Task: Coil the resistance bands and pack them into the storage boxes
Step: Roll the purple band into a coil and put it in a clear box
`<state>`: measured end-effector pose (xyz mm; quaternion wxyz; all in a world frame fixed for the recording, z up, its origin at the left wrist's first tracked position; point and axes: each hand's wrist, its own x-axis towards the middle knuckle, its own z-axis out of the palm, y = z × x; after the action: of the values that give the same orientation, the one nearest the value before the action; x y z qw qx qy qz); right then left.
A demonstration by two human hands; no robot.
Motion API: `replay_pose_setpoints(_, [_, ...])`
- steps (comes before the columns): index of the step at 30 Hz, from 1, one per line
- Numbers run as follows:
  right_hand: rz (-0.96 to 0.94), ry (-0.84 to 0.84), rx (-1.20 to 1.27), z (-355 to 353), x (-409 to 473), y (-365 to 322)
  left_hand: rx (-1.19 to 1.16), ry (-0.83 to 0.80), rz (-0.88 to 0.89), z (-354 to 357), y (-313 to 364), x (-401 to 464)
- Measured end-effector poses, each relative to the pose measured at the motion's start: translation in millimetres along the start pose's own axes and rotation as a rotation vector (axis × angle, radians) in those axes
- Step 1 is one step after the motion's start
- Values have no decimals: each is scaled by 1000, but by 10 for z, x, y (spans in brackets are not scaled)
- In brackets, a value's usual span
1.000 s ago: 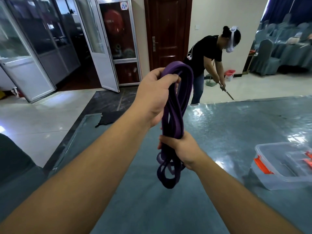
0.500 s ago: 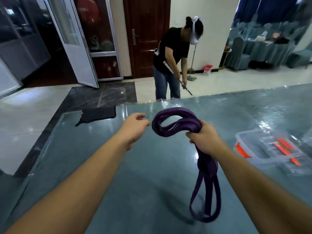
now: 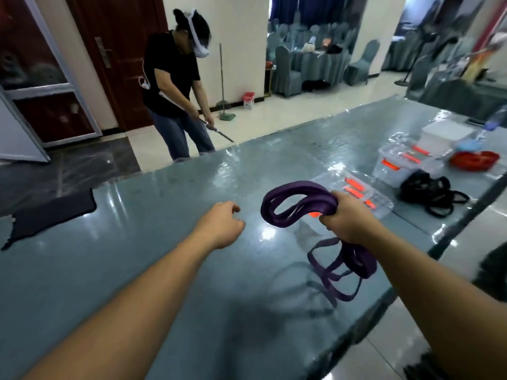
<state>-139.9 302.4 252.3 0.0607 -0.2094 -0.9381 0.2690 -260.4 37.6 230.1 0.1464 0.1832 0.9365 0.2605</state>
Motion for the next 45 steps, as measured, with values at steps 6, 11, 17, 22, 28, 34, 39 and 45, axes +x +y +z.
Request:
replay_pose_setpoints(6, [63,4,-23,-406,-221,771,116,-13,127,362,728,143])
replay_pose_setpoints(11, [114,-17,-33,-779,-422,1426,188,-47,214,818,1376,215])
replay_pose_setpoints(17, [177,-8,-34,-1292,-584,2189,273,-109,282,1484,2168,237])
replay_pose_setpoints(22, [211,31,-27,-1694,-659,2730,322,-147,344,2011,2768,226])
replay_pose_setpoints(28, [248,94,-20,-2074,-714,3206,370,-207,429,2472,3388,202])
replay_pose_setpoints(34, [278,135,-53,-2415,-559,3471,415,-279,471,2815,3756,305])
replay_pose_setpoints(39, [283,143,-37,-2527,-251,3616,451,-328,464,3045,3883,638])
replay_pose_setpoints(45, [263,117,22,-2542,320,3574,437,-353,416,3159,3942,1246])
